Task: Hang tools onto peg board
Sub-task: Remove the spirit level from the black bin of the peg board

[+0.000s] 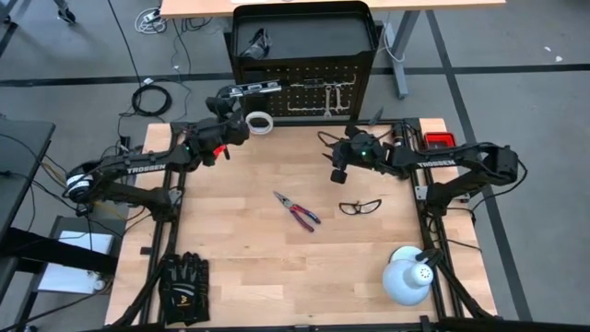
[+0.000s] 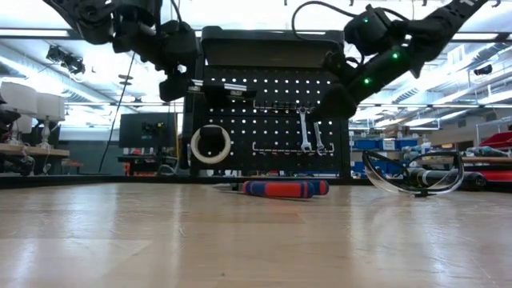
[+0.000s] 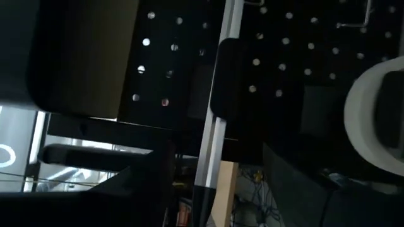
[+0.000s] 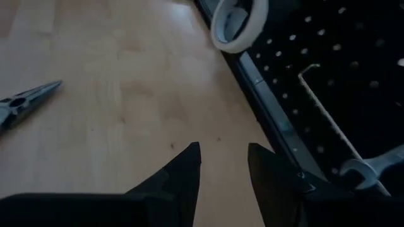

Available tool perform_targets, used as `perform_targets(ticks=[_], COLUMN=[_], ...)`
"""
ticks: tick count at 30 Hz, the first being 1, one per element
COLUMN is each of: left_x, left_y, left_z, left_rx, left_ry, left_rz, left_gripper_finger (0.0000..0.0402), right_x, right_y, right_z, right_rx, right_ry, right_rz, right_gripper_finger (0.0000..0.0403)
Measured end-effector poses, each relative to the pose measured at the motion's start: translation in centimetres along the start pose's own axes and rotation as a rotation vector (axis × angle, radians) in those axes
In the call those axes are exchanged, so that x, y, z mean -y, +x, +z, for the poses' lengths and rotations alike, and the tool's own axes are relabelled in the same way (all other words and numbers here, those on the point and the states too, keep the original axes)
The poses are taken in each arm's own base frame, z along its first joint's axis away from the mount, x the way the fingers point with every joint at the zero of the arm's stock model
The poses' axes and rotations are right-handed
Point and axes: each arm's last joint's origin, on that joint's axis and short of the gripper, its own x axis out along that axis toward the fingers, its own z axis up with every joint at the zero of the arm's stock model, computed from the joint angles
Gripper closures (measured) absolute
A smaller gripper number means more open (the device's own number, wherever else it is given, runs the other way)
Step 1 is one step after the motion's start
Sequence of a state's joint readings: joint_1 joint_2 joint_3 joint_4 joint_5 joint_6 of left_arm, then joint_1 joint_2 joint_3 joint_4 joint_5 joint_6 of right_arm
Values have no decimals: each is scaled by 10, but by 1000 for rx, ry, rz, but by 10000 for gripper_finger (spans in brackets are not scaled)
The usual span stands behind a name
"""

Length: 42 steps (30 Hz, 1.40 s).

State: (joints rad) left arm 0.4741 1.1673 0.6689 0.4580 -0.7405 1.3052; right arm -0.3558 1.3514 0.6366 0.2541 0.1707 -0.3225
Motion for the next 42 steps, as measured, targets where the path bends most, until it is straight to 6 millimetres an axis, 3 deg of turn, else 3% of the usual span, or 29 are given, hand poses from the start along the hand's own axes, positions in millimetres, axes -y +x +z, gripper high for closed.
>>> perform_targets(ticks=[23, 33, 42], left_x=[-8, -16, -9], left_y=[20, 44, 56], left_z=[-22, -19, -27], left_rx=[-37, -71, -120], left_ry=[12, 40, 71], left_rz=[16, -16, -57], left_gripper_finger=[133, 133, 141], right_x=[10, 10, 10], right_y=[-1, -1, -1], right_z=[0, 0, 0], right_rx=[59, 61, 59], right_ry=[34, 41, 40], right_rz=[13, 16, 17], right_gripper_finger=[260, 259, 260])
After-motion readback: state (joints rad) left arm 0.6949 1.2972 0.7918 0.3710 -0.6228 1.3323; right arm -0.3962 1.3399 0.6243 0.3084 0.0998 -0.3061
